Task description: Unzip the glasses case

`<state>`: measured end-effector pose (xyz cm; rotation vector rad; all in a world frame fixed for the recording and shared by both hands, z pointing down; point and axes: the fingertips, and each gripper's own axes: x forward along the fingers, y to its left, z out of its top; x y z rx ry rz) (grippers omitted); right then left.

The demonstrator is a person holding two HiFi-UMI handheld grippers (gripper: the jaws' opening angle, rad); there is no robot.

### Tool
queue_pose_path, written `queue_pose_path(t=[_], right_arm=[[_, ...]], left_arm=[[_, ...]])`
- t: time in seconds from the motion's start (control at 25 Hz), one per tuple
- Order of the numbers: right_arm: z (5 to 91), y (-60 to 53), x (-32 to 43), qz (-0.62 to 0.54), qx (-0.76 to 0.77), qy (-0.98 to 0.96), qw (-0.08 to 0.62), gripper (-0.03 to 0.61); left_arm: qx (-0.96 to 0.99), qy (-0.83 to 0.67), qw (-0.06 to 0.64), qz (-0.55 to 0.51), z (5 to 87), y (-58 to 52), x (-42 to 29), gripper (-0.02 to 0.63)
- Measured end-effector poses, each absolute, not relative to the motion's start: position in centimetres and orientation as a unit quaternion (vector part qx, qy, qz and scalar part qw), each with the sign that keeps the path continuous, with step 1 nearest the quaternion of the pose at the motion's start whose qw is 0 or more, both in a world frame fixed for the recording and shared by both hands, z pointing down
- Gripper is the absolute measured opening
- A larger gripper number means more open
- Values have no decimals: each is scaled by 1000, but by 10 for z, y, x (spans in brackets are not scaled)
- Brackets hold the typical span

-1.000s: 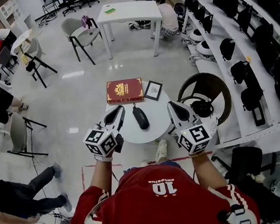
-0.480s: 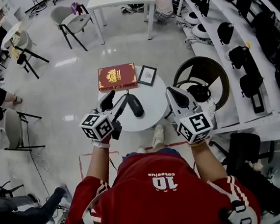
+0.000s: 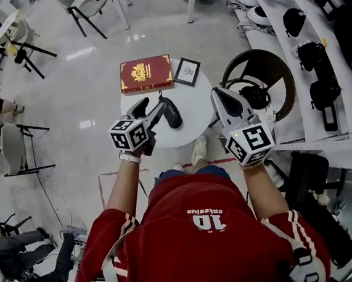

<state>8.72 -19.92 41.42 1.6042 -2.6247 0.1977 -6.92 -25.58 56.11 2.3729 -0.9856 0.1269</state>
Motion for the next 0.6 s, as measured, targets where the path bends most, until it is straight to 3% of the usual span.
queue_pose_path(t=[0.6], right_arm=[[454,-231,96,102,511,-852,58,15]], left_arm=[[827,-384,390,128,708,-275,-52,307]])
